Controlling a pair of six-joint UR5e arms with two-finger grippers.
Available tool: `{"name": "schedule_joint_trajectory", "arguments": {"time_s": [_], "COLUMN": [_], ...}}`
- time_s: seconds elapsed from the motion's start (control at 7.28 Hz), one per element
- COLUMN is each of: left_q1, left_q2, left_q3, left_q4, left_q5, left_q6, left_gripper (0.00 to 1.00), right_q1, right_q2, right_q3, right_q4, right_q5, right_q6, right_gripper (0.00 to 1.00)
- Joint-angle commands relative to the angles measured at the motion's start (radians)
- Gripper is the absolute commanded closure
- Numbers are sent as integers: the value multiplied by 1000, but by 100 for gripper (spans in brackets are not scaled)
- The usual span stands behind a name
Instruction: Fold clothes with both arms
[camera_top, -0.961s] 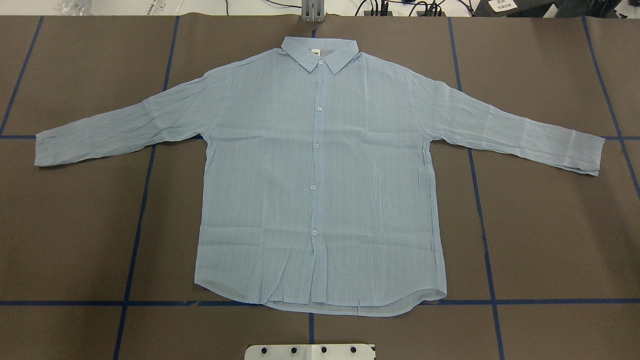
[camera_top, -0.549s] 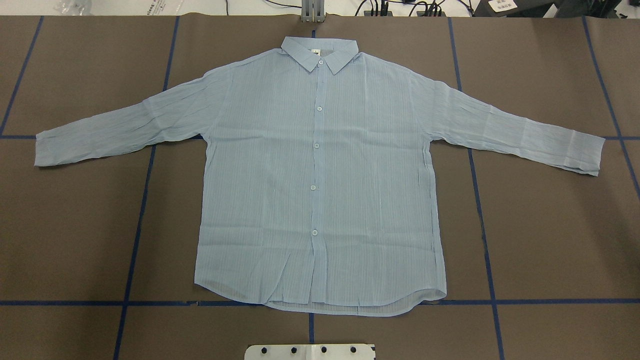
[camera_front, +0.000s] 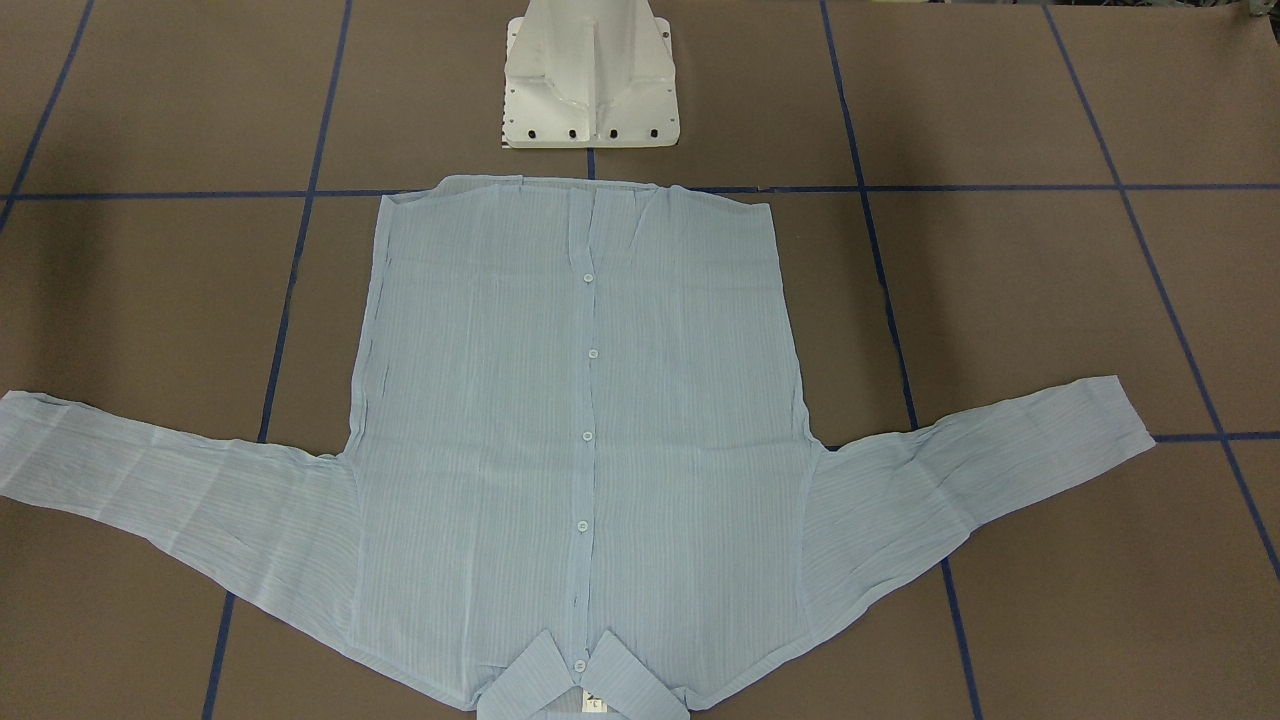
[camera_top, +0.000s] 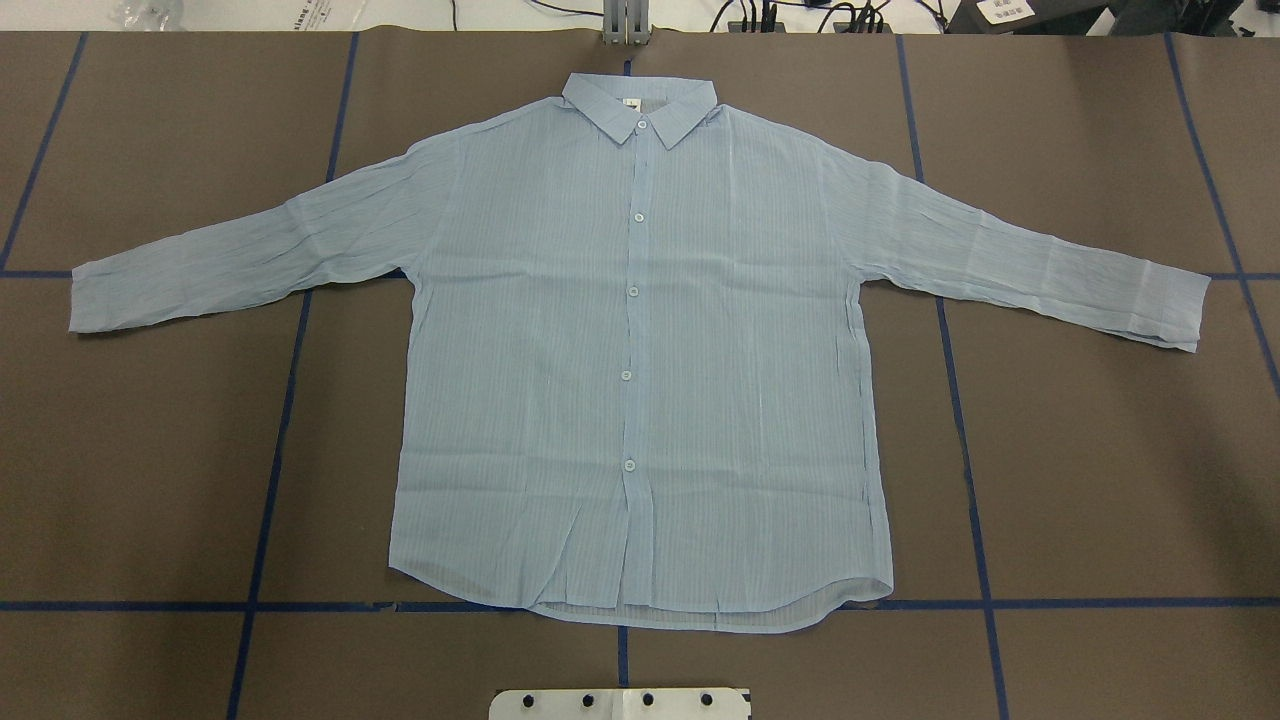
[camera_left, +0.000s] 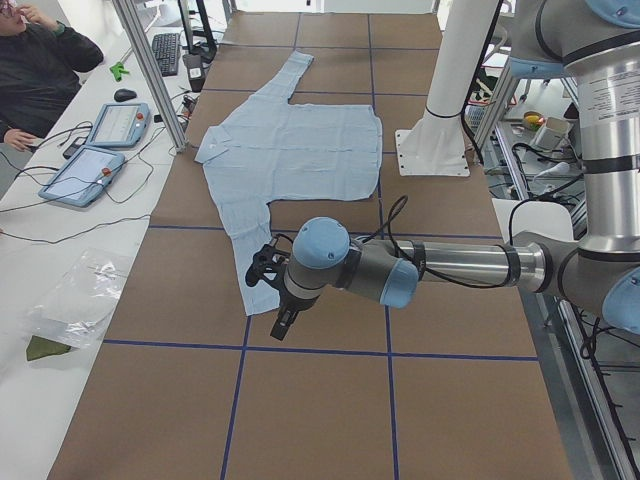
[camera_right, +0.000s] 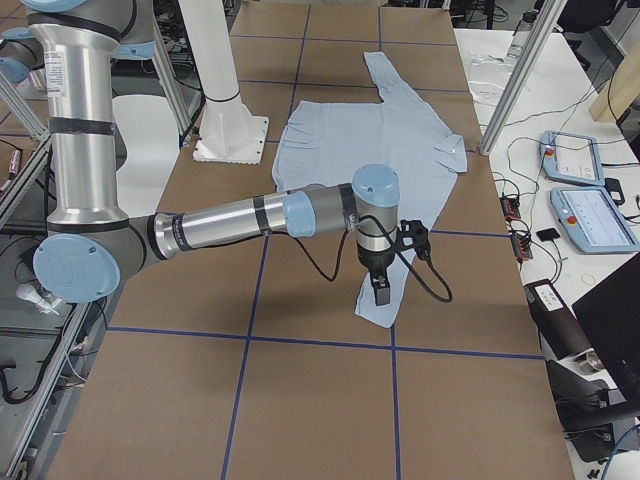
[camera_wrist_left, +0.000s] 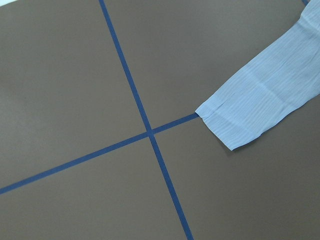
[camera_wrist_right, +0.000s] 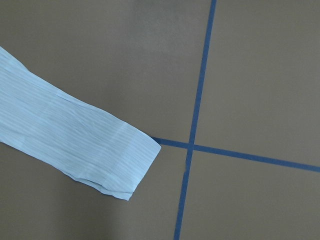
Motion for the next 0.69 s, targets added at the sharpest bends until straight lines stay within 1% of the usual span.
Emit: {"name": "schedule_joint_trajectory", "arguments": {"time_s": [0.0,0.14,0.27,0.41,0.55], "left_q1": [-32,-39,-39,-39,-39], "left_q2": [10,-34,-86,-124,-126], "left_q3": [4,42,74,108,113], "left_q4": [-140,-281,-346,-354,-359], "left_q5": [-5,40,65,65,62], "left_q6": [3,-9,-12,-13,-51], "left_gripper": [0,0,0,0,0], "right_q1": [0,0,0,0,-24], "right_q2": [15,33,27,21,18], "right_q3": [19,13,13,-1,-12], "right_q4": [42,42,71,122,200], "right_q5": [1,0,4,7,4], "right_q6": [5,50,122,138,146], "right_gripper": [0,0,0,0,0]}}
